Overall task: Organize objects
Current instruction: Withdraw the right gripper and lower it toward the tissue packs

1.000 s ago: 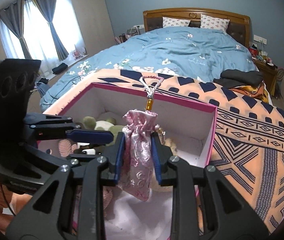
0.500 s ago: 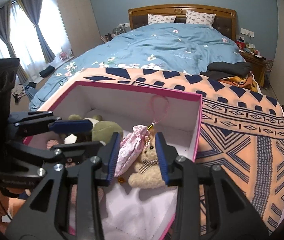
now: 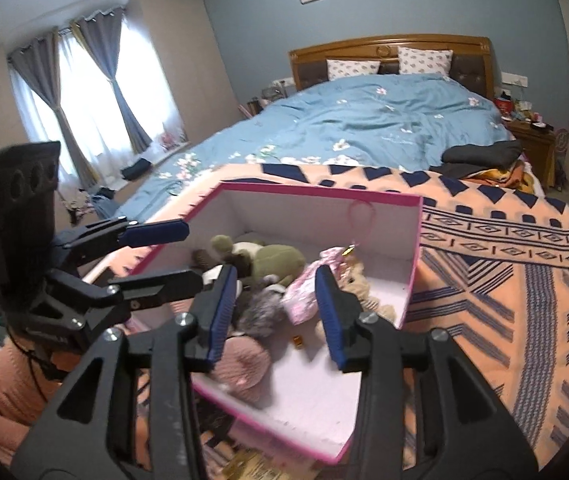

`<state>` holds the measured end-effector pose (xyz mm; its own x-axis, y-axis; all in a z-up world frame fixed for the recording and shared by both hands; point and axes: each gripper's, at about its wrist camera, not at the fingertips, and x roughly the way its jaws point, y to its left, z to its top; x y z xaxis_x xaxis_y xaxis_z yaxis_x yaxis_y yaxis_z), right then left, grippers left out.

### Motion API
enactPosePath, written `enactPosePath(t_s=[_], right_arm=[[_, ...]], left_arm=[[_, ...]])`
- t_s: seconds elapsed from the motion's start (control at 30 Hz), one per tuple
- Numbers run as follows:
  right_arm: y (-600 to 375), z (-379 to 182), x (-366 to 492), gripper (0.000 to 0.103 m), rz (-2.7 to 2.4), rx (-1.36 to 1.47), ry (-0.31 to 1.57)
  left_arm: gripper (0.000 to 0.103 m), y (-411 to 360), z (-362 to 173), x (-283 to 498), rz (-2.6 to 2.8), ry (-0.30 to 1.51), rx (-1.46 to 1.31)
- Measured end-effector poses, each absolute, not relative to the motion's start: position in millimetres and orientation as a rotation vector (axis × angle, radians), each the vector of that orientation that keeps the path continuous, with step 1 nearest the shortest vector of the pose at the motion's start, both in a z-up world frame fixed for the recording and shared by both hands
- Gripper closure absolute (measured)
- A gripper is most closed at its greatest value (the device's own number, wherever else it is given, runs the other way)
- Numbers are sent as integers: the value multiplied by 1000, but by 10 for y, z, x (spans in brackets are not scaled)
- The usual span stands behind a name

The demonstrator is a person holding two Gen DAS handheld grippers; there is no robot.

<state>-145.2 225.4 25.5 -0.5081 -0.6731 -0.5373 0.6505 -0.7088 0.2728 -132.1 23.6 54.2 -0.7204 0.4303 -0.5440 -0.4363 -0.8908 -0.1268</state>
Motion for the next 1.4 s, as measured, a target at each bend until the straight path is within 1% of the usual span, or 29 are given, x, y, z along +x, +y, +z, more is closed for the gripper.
enactPosePath(t_s=[0.17,0.3,0.37,0.5,0.67,0.8,1.13,1.27,1.3,1.4], right_arm=[[2378,301,-1075,59,-2187,763,-49],[2499,248,-795,55,-2163,747,-46],[2560,158,-659,54,-2163,760,-50],[2623,-127,-495,54,-2166,843,-48],[2715,-403,-462,54,-2168,928,-99],[2728,-532,-407,54,-2195,956,-97],[2840,-827,-408,53,-2212,1068,-181],[2856,-919,-434,53,-2209,1104,-196],[2853,-938,-439,53,-2206,1110,-199],[2838,-989,-469,53,-2201,1129,-201]], left_arm=[[19,179,594,-902,2540,7,-716],[19,168,546,-609,2492,-18,-682],[19,196,464,-480,2452,-28,-688],[19,311,204,-321,2433,10,-746],[19,423,-142,-295,2417,6,-873],[19,471,-301,-271,2409,-7,-927],[19,640,-523,-288,2376,6,-1024],[22,701,-585,-313,2340,-5,-1061],[26,719,-608,-327,2330,-7,-1075],[31,747,-668,-364,2302,-26,-1107]])
